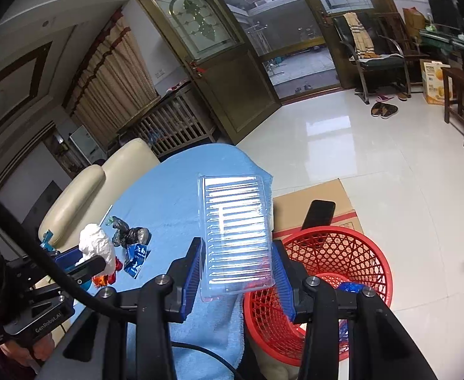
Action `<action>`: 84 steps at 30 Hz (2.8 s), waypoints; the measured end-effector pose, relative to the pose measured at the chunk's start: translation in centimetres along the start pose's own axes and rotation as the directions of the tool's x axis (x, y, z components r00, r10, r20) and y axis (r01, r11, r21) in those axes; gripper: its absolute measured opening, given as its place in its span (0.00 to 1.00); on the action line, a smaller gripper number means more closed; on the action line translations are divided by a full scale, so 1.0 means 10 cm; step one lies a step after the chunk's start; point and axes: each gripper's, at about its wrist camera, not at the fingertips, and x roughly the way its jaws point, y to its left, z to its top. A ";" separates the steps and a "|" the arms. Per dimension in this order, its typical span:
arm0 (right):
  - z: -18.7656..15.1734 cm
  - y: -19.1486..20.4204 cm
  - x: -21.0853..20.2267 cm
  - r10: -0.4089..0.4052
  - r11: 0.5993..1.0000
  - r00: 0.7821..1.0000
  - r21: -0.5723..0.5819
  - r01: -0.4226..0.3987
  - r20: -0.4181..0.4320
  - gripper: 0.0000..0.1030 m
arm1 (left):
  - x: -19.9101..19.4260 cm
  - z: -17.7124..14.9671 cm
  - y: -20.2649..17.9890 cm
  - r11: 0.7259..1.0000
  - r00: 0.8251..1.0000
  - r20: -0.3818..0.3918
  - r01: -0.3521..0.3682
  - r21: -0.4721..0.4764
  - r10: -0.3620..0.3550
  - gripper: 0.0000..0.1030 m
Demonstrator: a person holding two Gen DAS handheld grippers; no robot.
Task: Collect trash
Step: 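Carry the clear tray and white tissue over the red basket, then open the left tool to drop the tissue while the right tool drops the tray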
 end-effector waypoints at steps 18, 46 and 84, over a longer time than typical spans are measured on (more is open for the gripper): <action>-0.05 -0.38 -0.10 -0.032 0.996 0.999 0.086 0.030 0.023 0.44 | 0.16 0.11 -0.21 0.982 0.982 -0.012 0.188 -0.020 -0.188 0.32; -0.20 -1.04 0.00 -0.105 0.960 0.994 0.257 0.110 -0.033 0.44 | 0.62 0.15 -0.87 0.939 0.935 -0.114 0.342 0.043 -0.335 0.32; -0.29 -1.23 0.27 -0.020 0.907 0.999 0.420 0.033 -0.035 0.56 | 0.78 0.11 -0.78 0.907 0.902 -0.099 0.419 -0.045 -0.421 0.55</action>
